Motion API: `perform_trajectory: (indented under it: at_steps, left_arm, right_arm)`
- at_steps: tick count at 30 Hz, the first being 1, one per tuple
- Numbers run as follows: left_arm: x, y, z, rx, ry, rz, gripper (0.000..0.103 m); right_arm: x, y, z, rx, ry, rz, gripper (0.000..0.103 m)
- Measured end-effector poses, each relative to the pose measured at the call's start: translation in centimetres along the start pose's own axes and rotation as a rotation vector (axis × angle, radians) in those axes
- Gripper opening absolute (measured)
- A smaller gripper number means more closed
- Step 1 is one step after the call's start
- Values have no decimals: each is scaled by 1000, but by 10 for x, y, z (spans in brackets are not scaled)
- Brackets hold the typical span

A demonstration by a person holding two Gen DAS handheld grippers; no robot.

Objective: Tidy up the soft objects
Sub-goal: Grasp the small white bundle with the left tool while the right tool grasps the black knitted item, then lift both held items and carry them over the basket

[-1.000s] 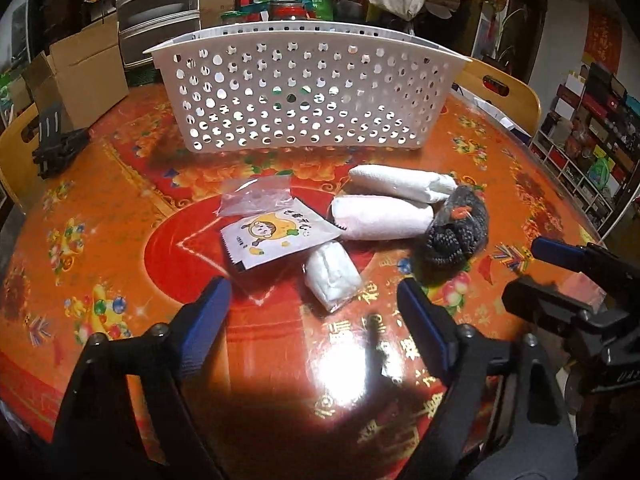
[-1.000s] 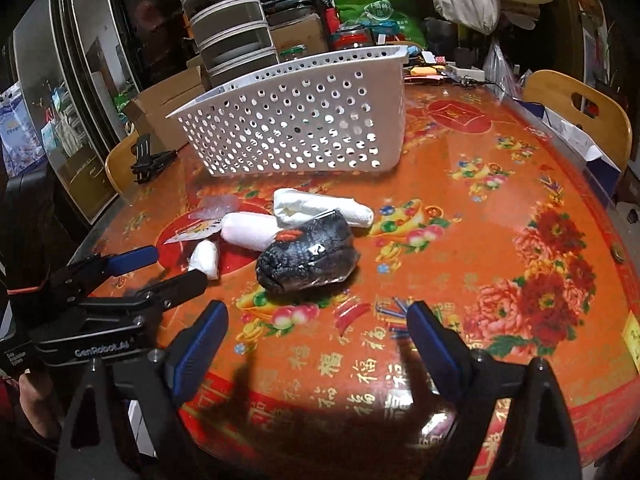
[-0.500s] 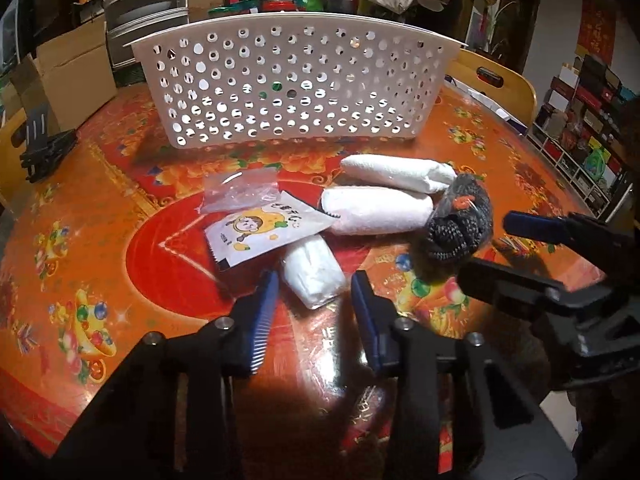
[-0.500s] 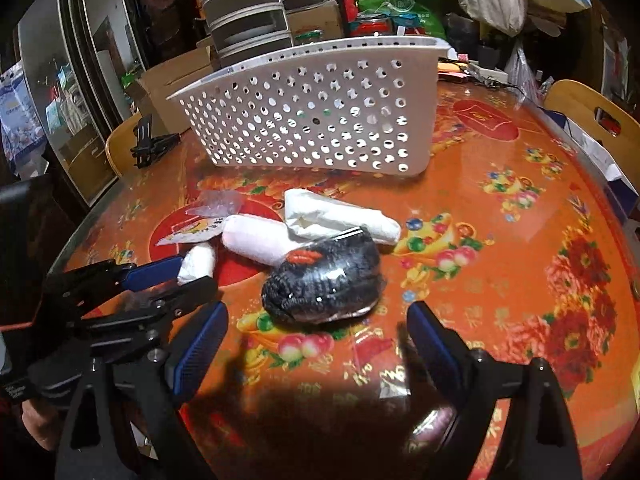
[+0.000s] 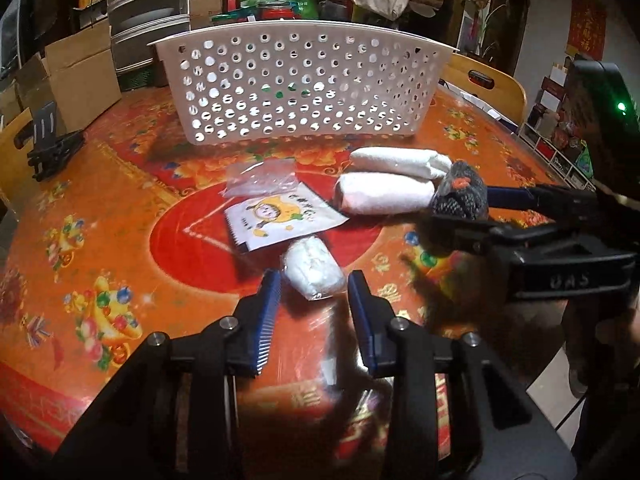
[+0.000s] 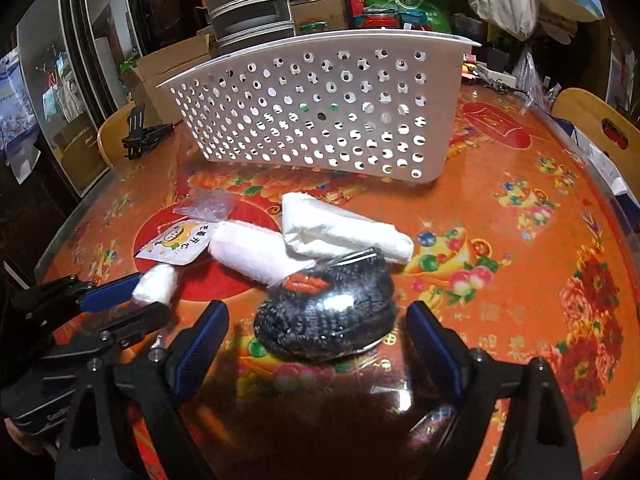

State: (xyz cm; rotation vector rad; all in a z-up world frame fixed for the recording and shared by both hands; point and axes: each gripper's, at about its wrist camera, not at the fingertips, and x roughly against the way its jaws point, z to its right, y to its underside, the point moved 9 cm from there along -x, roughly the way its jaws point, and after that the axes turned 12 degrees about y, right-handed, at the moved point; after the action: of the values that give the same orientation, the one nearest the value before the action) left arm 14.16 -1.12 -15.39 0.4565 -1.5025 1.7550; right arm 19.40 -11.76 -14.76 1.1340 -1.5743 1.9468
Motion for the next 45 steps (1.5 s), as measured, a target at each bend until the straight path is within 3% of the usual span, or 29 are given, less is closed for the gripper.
perform_trajectory:
  at_steps: [5,9,23,31,39,45]
  left_arm:
    - [6,6,-8,3,-7,4,32]
    - [12,8,-13,5,-13,14,32]
    - [52,-5,-10,-14,-17,88,25]
    - [48,9,-10,-36,-17,57,23]
    - [29,14,-20,-30,-44,28,34]
    - [17,18,-27,-5,-38,10,35]
  right_arm:
    - [-1,2,-1,22,26,0,69]
    - [4,4,2,14,28,7,63]
    - [71,6,10,-33,15,117,62]
    - [76,7,10,-39,4,116,63]
    - [72,9,15,-55,-4,105,62]
    - [71,10,17,-61,-5,104,62]
